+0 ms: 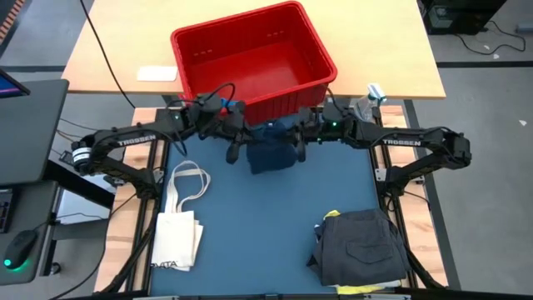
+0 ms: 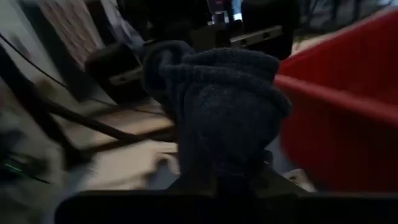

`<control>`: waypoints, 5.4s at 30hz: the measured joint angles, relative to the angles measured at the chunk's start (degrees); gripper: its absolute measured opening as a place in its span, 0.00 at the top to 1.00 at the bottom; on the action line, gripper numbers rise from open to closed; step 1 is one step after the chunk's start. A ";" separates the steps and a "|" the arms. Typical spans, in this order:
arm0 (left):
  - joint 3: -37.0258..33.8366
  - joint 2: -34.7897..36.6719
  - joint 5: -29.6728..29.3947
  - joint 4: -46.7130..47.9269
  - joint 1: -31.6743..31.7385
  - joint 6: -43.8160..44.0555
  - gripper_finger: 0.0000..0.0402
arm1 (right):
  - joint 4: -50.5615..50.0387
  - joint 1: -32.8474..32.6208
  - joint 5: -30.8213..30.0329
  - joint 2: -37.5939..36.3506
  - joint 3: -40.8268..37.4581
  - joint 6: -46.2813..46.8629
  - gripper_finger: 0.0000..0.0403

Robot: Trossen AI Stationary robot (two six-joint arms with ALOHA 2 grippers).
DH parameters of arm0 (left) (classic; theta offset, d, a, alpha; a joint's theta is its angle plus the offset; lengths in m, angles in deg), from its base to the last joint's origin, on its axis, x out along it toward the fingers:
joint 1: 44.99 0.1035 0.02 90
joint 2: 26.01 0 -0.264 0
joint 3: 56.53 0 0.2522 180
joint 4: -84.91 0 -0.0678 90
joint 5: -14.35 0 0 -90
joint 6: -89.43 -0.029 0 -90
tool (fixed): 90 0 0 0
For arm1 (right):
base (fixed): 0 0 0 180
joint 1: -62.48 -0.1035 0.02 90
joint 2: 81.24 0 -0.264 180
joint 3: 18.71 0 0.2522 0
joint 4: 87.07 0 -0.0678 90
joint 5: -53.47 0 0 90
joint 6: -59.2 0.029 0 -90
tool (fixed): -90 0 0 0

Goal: Fold laundry
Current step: Fold the blue boxer, then stack the blue boxer on top of the gray boxer

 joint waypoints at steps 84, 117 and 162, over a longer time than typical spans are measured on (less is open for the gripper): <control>-25.41 -15.57 -4.11 -11.97 -10.99 61.99 0.28 | 0.01 -13.44 -2.84 11.13 -23.34 62.98 0.02; -25.64 -21.26 -8.55 -17.32 -12.52 65.09 0.28 | 5.97 -12.21 4.43 29.06 -10.61 52.79 0.94; 5.70 -21.03 -10.77 -22.16 -23.90 62.34 0.28 | -22.26 -73.18 -24.21 -31.07 -18.78 91.88 0.95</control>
